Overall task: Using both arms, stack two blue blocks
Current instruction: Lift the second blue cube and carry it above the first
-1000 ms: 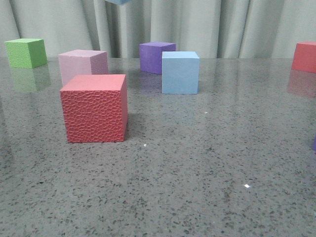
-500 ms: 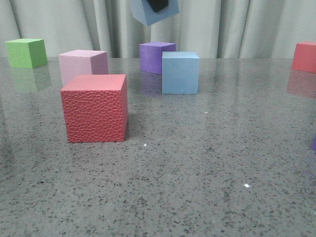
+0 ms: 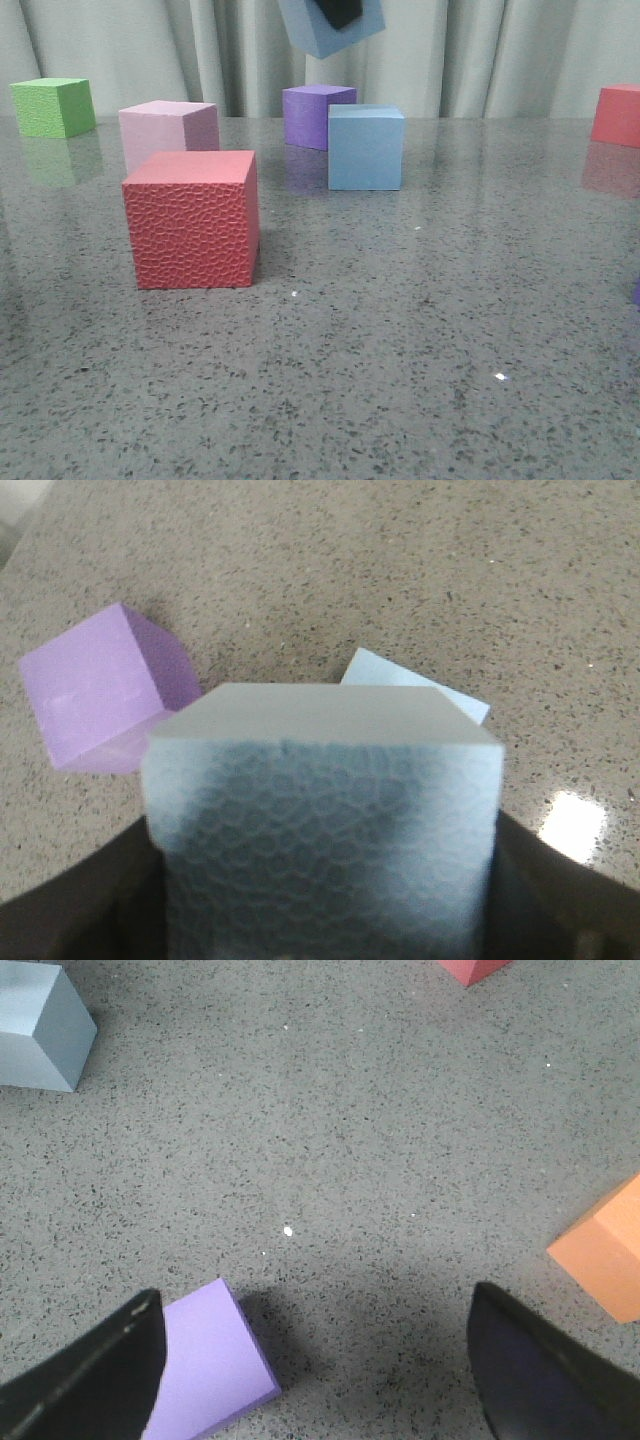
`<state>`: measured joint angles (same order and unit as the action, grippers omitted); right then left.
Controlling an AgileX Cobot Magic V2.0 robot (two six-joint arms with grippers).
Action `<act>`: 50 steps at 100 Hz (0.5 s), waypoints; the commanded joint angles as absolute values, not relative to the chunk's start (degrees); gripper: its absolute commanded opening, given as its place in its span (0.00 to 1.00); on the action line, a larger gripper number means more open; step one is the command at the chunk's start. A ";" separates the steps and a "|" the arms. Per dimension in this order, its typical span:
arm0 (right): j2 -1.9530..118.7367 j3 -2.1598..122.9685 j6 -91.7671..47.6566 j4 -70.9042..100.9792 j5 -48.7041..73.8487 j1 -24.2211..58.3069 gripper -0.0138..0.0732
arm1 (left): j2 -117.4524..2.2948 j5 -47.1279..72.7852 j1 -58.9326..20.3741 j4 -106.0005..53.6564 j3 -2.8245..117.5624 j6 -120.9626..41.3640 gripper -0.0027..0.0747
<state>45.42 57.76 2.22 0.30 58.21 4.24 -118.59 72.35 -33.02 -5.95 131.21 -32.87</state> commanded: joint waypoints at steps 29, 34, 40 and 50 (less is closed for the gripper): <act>45.10 59.10 1.75 0.53 54.72 4.13 0.86 | -115.31 67.94 -33.43 -10.14 133.07 -44.72 0.31; 45.10 59.10 1.75 0.53 54.72 4.13 0.86 | -115.43 67.94 -33.43 -10.14 133.07 -45.69 0.31; 45.10 59.10 1.75 0.53 54.72 4.13 0.86 | -115.79 67.94 -33.43 -10.14 133.07 -47.11 0.31; 45.10 59.10 1.75 0.53 54.72 4.13 0.86 | -116.63 68.04 -33.43 -10.14 133.07 -48.75 0.31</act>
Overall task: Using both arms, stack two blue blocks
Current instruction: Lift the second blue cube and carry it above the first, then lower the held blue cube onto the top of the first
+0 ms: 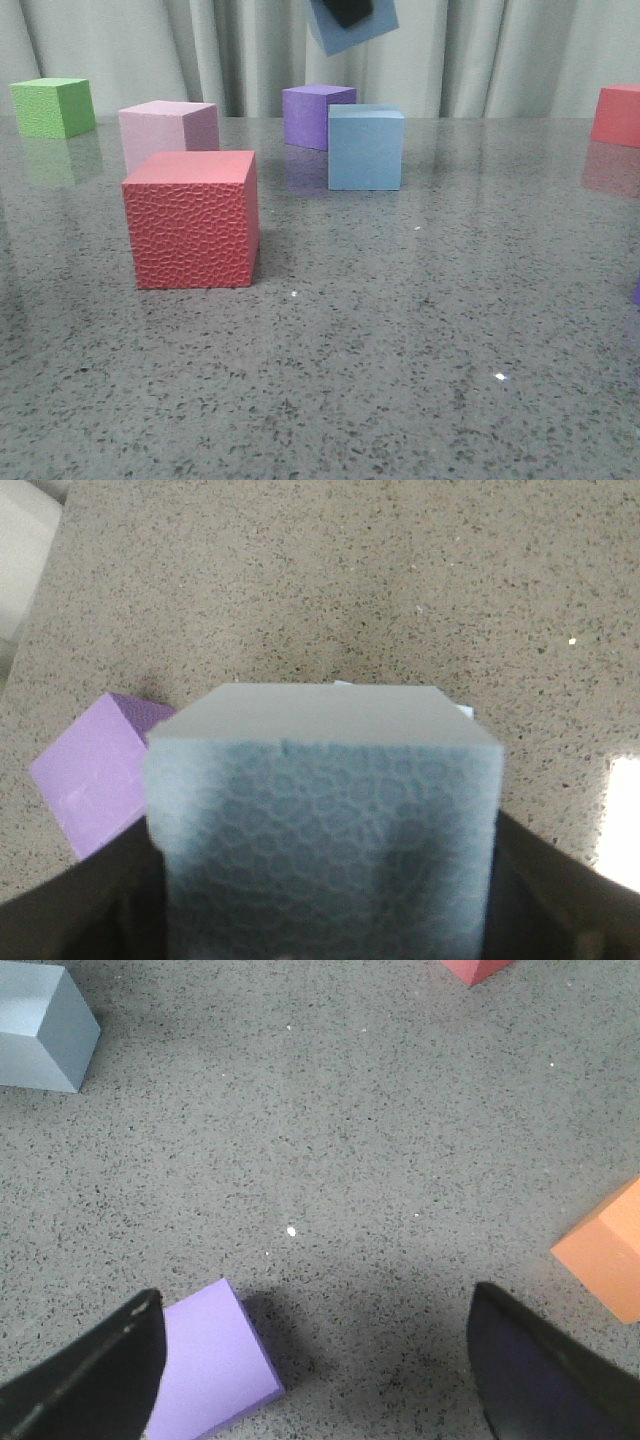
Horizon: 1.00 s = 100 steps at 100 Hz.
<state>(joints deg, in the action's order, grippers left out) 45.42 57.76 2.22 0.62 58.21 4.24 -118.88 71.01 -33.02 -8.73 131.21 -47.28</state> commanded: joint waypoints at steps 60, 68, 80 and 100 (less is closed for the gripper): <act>45.10 59.10 1.75 0.53 54.38 4.13 0.86 | -118.75 68.58 -33.43 -12.26 133.07 -53.25 0.31; 45.10 59.10 1.75 0.53 54.32 4.13 0.86 | -118.75 68.55 -33.43 -12.39 133.07 -54.07 0.31; 45.10 59.10 1.75 0.53 54.32 4.13 0.86 | -118.97 68.55 -33.43 -12.54 133.07 -54.44 0.31; 45.10 59.10 1.75 0.53 54.32 4.13 0.86 | -119.73 68.55 -33.43 -12.67 133.07 -55.11 0.31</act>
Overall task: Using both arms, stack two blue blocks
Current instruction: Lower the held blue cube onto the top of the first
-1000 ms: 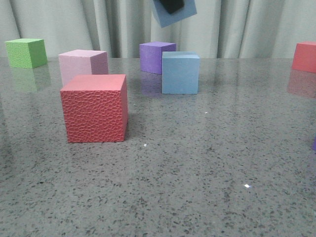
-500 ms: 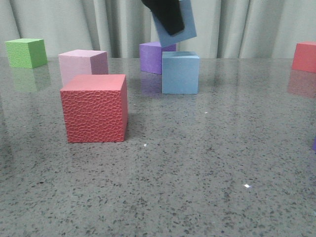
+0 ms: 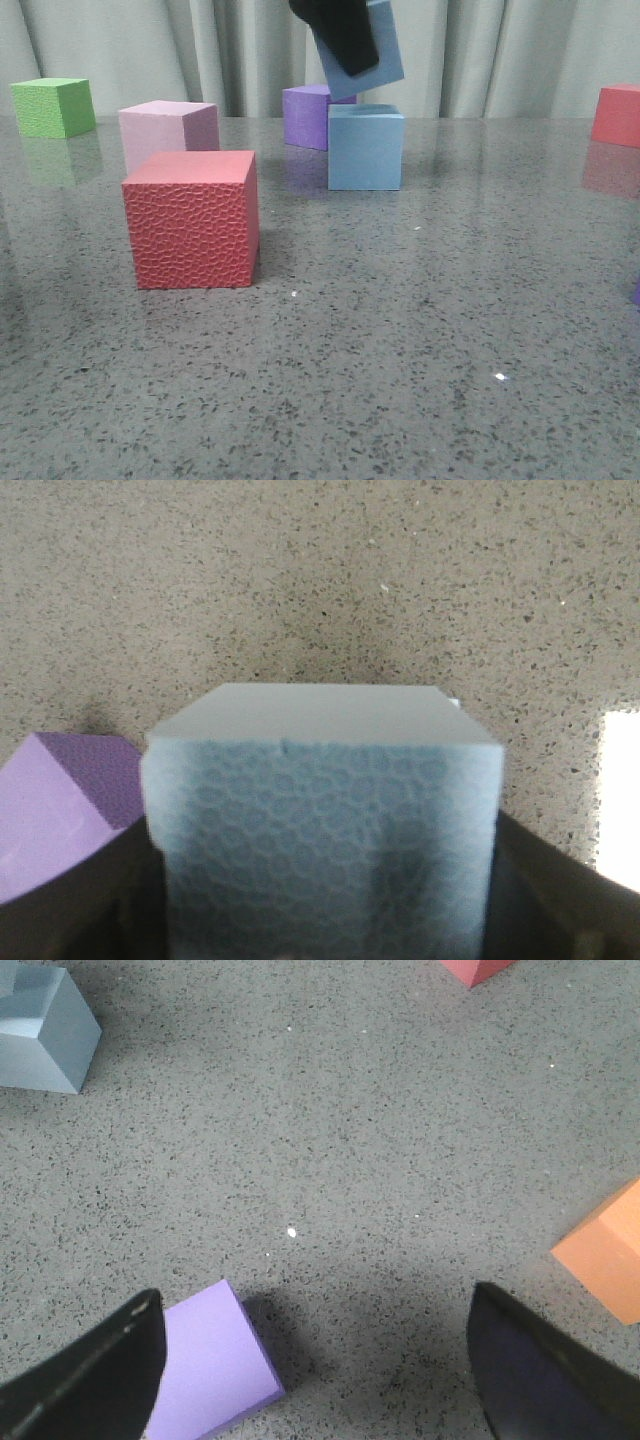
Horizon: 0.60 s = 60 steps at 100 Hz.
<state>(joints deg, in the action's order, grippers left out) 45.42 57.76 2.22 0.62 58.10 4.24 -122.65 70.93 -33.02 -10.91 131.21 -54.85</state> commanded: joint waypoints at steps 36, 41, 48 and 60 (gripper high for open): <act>45.10 59.10 1.75 0.53 54.32 4.13 0.86 | -119.98 69.64 -33.43 -12.53 133.07 -55.88 0.31; 45.10 59.10 1.75 0.53 54.32 4.13 0.86 | -119.98 70.00 -33.43 -12.24 133.07 -55.90 0.31; 45.10 59.10 1.75 0.53 54.32 4.13 0.86 | -119.98 70.01 -33.43 -12.14 133.07 -55.90 0.31; 45.10 59.10 1.75 0.53 54.32 4.13 0.86 | -119.98 70.01 -33.43 -12.14 133.07 -56.01 0.31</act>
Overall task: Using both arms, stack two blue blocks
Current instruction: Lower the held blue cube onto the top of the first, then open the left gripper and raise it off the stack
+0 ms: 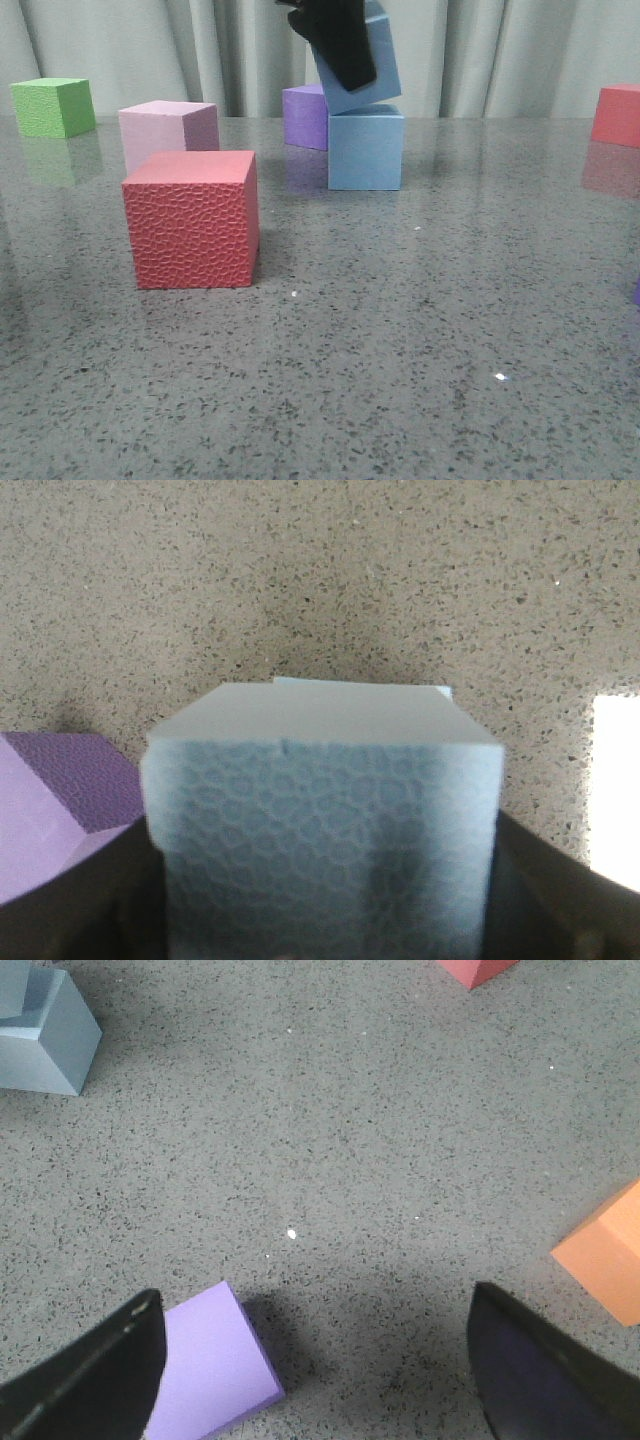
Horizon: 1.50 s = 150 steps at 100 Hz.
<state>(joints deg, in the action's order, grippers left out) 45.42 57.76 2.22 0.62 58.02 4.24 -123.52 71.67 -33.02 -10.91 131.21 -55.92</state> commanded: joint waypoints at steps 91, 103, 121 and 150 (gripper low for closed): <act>45.10 59.10 1.75 0.53 54.32 4.13 0.86 | -120.07 69.43 -33.43 -12.39 133.07 -57.25 0.76; 45.10 59.10 1.75 0.53 54.32 4.13 0.86 | -120.07 68.29 -33.43 -12.49 133.07 -57.25 0.77; 45.10 59.10 1.75 0.53 54.32 4.13 0.86 | -120.07 67.95 -33.43 -12.49 133.07 -57.25 0.81; 45.10 59.10 1.75 0.53 54.32 4.13 0.86 | -119.35 70.84 -33.43 -14.20 135.17 -53.96 0.82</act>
<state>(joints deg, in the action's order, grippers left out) 45.42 57.76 2.22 0.62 57.88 4.24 -123.56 71.47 -33.02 -11.81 132.10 -56.04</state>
